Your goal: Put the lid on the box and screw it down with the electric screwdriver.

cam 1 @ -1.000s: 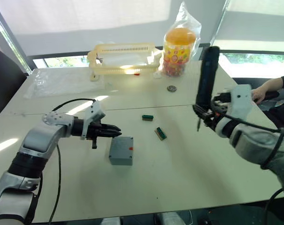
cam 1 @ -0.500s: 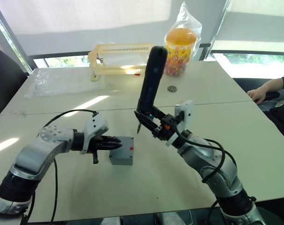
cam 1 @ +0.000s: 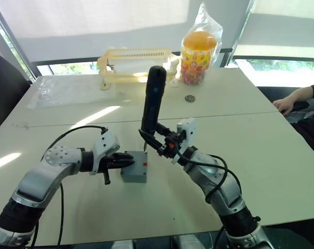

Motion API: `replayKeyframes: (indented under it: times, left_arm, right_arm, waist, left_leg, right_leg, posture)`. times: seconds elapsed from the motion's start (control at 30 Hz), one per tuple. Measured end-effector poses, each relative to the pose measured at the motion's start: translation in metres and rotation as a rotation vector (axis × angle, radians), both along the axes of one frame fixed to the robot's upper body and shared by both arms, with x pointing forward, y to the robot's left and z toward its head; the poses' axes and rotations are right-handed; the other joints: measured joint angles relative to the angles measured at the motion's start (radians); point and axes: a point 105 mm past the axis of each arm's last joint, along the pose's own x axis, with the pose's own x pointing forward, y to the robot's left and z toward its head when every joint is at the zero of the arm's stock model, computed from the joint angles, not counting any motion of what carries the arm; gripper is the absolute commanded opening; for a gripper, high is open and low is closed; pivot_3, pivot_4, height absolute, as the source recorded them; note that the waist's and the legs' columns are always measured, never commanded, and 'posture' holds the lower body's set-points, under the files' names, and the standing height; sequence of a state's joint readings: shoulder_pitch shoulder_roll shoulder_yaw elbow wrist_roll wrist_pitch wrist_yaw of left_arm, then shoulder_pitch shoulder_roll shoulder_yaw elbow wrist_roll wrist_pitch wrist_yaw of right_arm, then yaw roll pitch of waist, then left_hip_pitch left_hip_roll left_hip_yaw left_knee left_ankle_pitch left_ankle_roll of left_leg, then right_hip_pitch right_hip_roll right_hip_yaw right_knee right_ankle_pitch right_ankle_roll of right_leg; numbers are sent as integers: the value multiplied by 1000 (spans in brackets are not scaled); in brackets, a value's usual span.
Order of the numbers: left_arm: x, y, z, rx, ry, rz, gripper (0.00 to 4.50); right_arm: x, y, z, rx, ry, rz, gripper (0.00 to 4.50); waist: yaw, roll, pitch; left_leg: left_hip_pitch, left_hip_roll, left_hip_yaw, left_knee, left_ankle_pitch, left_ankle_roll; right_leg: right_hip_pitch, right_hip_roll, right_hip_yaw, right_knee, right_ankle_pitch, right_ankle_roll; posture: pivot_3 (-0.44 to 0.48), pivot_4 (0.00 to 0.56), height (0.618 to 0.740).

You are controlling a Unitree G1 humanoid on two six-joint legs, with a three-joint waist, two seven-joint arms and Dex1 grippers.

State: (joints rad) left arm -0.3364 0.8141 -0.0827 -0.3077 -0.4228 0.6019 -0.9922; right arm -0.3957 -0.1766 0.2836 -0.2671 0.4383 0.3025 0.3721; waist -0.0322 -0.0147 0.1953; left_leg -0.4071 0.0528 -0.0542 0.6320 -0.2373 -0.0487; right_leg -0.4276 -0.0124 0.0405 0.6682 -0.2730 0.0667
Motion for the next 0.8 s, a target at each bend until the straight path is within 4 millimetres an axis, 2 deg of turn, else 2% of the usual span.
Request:
replayKeyframes:
  times: [0.37,0.8]
  left_arm:
    - [4,0,0,-11,4,6,667]
    - [4,0,0,-11,4,7,667]
  right_arm:
    - [2,-6,-8,-23,5,-21,1753]
    - [2,-5,-6,-12,-3,-24,1753]
  waist:
    - [-4,0,0]
    - [-4,0,0]
  left_leg:
    - [0,0,0,0,0,0]
    - [0,0,0,0,0,0]
  right_leg:
    - [0,0,0,0,0,0]
    - [0,0,0,1,0,0]
  posture:
    - [0,150,740]
    - [0,150,740]
